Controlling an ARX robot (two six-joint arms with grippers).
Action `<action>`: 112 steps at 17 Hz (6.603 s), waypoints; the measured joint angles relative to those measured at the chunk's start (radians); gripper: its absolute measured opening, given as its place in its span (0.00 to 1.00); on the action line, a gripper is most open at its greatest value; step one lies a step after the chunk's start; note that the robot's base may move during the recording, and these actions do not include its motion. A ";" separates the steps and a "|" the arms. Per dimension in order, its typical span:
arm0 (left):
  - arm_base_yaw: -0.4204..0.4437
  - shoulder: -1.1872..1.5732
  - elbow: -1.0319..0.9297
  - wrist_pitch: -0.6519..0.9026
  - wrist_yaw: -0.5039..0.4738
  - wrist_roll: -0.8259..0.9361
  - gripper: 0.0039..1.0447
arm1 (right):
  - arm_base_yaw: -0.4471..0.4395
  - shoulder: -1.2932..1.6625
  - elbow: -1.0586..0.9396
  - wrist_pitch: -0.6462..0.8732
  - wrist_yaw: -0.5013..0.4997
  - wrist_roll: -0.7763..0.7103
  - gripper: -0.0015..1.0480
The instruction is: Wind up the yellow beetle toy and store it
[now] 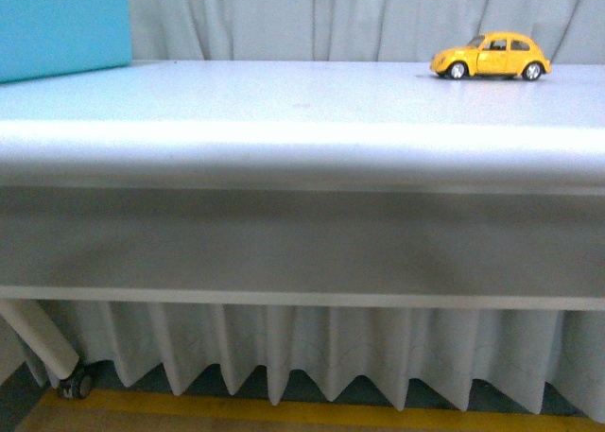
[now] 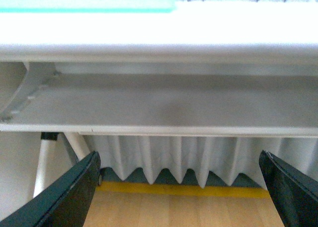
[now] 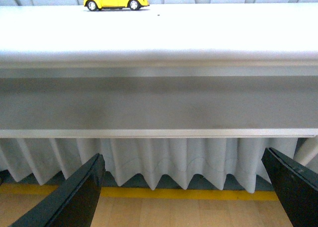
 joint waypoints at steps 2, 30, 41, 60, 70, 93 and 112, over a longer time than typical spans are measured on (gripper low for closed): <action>0.000 0.000 0.000 0.000 0.000 0.000 0.94 | 0.000 0.000 0.000 0.000 0.000 0.000 0.94; 0.000 0.000 0.000 0.002 0.001 -0.001 0.94 | 0.000 0.000 0.000 0.001 0.000 0.003 0.94; 0.000 0.000 0.000 0.002 0.001 -0.001 0.94 | 0.000 0.000 0.000 0.001 0.000 0.003 0.94; 0.000 0.000 0.000 0.001 0.001 -0.001 0.94 | 0.000 0.001 0.000 0.000 0.000 0.003 0.94; 0.000 0.000 0.000 0.001 0.000 -0.002 0.94 | -0.414 1.238 0.503 0.663 -0.444 0.170 0.94; 0.000 0.000 0.000 0.000 0.000 -0.001 0.94 | -0.097 2.213 1.395 -0.736 -0.721 -1.699 0.94; 0.000 0.000 0.000 0.000 0.000 -0.001 0.94 | -0.071 2.287 1.407 -0.657 -0.657 -1.615 0.40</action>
